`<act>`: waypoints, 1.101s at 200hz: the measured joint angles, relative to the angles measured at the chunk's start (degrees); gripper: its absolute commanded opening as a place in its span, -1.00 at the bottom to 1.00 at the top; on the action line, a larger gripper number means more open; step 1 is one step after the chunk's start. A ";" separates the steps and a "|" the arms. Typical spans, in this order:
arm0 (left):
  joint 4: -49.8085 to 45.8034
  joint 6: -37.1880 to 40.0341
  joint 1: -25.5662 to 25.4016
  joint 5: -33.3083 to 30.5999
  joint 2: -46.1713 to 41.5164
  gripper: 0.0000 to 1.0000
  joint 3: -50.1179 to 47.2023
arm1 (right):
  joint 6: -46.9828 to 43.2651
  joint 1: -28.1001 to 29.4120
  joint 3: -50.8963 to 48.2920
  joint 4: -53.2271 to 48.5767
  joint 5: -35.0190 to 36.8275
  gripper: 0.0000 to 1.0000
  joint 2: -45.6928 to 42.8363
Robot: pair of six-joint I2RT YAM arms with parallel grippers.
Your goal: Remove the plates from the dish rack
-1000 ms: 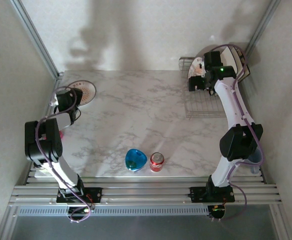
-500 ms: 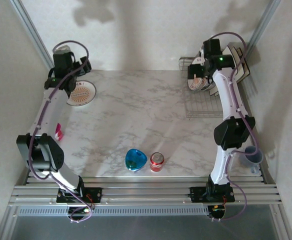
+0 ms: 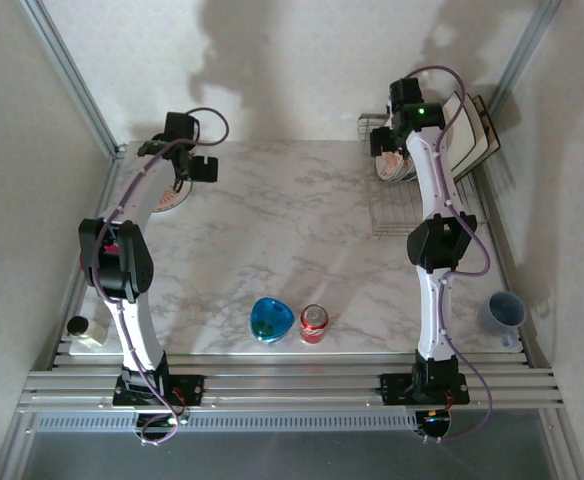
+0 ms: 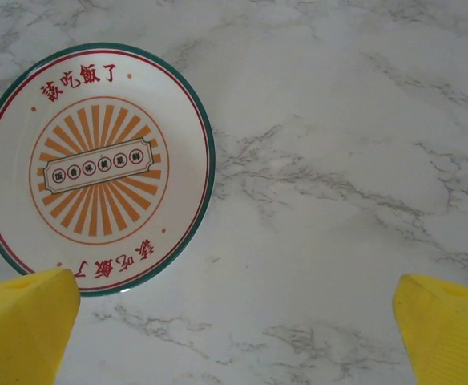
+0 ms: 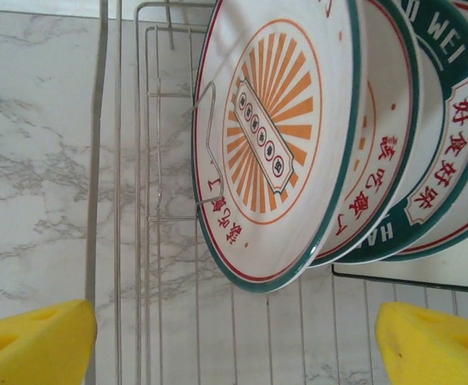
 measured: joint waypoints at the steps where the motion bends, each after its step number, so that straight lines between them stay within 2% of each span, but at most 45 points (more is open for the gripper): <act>1: -0.04 0.02 0.00 0.02 0.00 1.00 0.07 | 0.00 0.00 -0.02 0.04 0.00 0.73 0.04; 63: -1.46 0.20 -0.33 2.14 -0.39 0.99 -0.79 | 0.02 0.02 -1.25 3.67 1.64 0.60 1.16; 109: -1.51 0.15 -0.79 2.89 -1.27 0.99 -5.68 | 0.24 0.00 -4.66 7.45 3.80 0.45 1.84; 220: -0.22 0.15 -1.25 4.35 -1.92 0.99 -7.10 | 1.05 -0.26 -6.86 16.83 8.46 0.07 3.45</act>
